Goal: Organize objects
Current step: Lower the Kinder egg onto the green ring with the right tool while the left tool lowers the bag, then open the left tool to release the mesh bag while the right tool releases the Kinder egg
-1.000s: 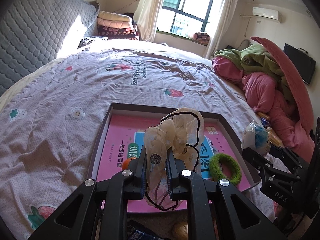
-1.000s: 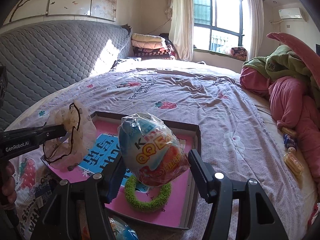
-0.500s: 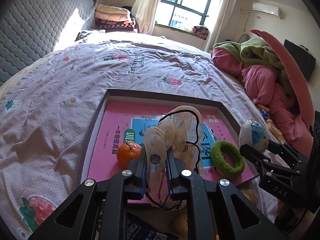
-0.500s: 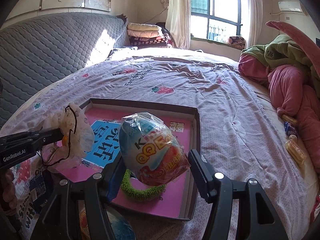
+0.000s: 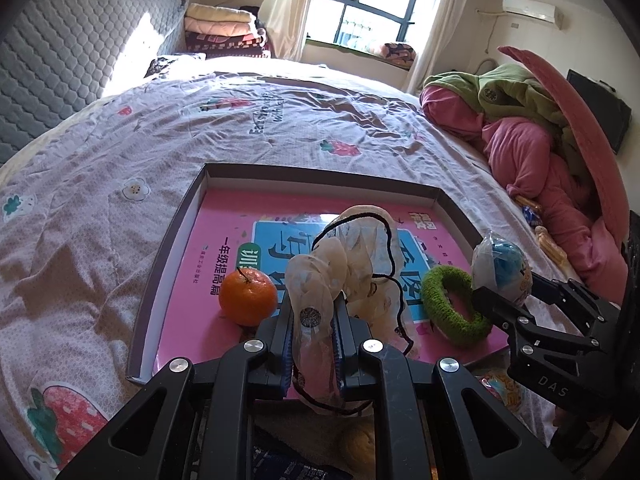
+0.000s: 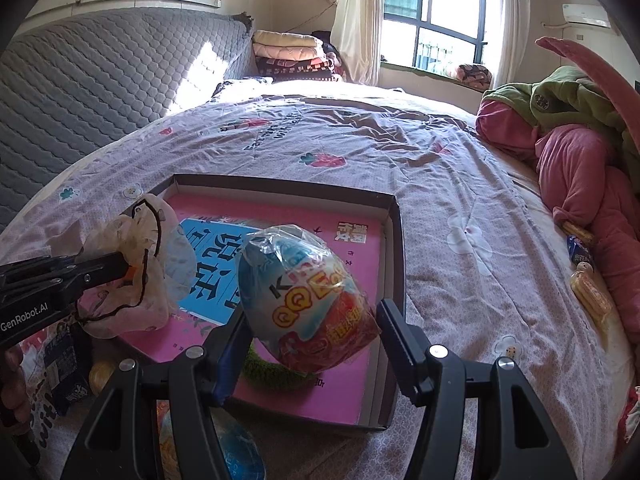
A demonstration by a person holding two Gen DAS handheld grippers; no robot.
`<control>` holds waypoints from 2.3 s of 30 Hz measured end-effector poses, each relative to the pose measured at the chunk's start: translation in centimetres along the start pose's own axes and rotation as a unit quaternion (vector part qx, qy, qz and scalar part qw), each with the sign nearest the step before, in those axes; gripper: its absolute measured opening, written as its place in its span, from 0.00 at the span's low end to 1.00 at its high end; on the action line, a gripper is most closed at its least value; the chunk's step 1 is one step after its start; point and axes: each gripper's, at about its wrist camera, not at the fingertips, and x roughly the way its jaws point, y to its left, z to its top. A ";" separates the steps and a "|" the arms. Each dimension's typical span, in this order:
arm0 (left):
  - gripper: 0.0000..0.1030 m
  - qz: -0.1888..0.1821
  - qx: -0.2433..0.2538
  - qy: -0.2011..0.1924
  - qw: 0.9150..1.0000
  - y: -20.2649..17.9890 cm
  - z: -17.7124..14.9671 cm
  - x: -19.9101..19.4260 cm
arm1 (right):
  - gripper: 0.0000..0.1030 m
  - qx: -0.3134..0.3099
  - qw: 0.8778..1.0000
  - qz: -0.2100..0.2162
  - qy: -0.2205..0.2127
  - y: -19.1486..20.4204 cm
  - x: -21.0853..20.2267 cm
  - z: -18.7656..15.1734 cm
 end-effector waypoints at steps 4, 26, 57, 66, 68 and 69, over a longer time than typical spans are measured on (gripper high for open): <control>0.15 0.003 0.002 0.000 1.000 -0.2 0.1 0.3 | 0.60 -0.005 1.000 -0.004 0.005 0.1 0.3 -0.2; 0.15 0.004 0.006 0.014 1.000 -0.3 -0.1 1.5 | 0.61 -0.015 1.000 0.002 0.017 1.0 1.6 -0.4; 0.28 0.027 0.019 0.031 0.999 -1.2 0.3 2.7 | 0.62 0.006 1.000 0.018 0.018 0.7 1.0 -0.1; 0.41 0.022 0.009 0.031 0.999 -1.1 0.5 1.8 | 0.64 0.007 1.000 0.021 0.012 0.6 0.4 0.1; 0.42 0.022 0.007 0.029 0.999 -1.1 0.6 1.5 | 0.64 0.007 1.000 0.020 0.010 0.6 0.2 0.2; 0.43 0.024 0.007 0.027 0.999 -1.1 0.6 1.4 | 0.64 0.008 1.000 0.021 0.009 0.6 0.2 0.2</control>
